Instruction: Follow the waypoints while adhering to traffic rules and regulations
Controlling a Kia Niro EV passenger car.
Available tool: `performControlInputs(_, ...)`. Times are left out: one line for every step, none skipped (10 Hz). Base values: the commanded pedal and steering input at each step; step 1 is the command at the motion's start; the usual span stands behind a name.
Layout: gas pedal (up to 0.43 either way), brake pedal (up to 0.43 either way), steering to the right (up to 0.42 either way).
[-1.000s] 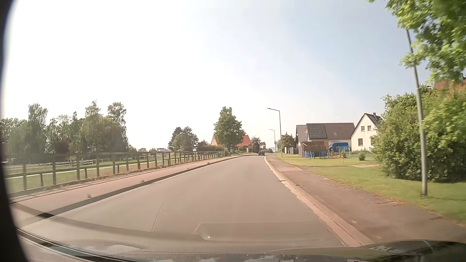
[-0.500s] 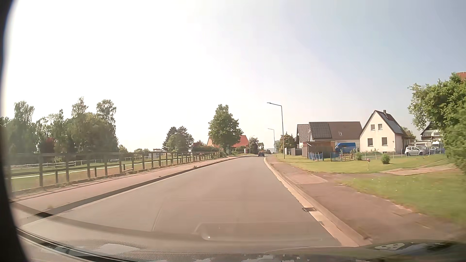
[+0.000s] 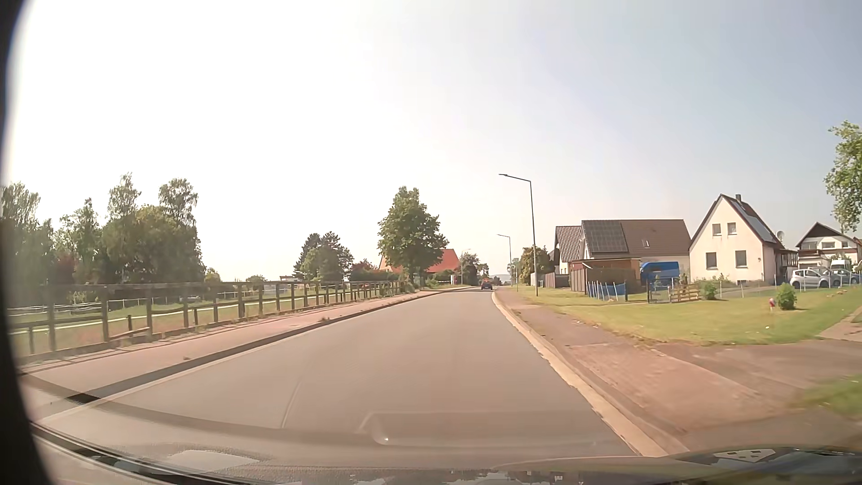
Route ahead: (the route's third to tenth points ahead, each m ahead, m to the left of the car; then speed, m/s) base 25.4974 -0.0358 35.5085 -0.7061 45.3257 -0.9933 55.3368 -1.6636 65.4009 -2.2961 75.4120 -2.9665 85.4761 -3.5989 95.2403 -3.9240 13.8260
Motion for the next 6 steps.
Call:
performControlInputs(0.177,0.000,-0.001)
performControlInputs(0.177,0.000,-0.001)
performControlInputs(0.177,0.000,-0.001)
performControlInputs(0.177,0.000,-0.001)
performControlInputs(0.177,0.000,-0.001)
performControlInputs(0.177,0.000,0.000)
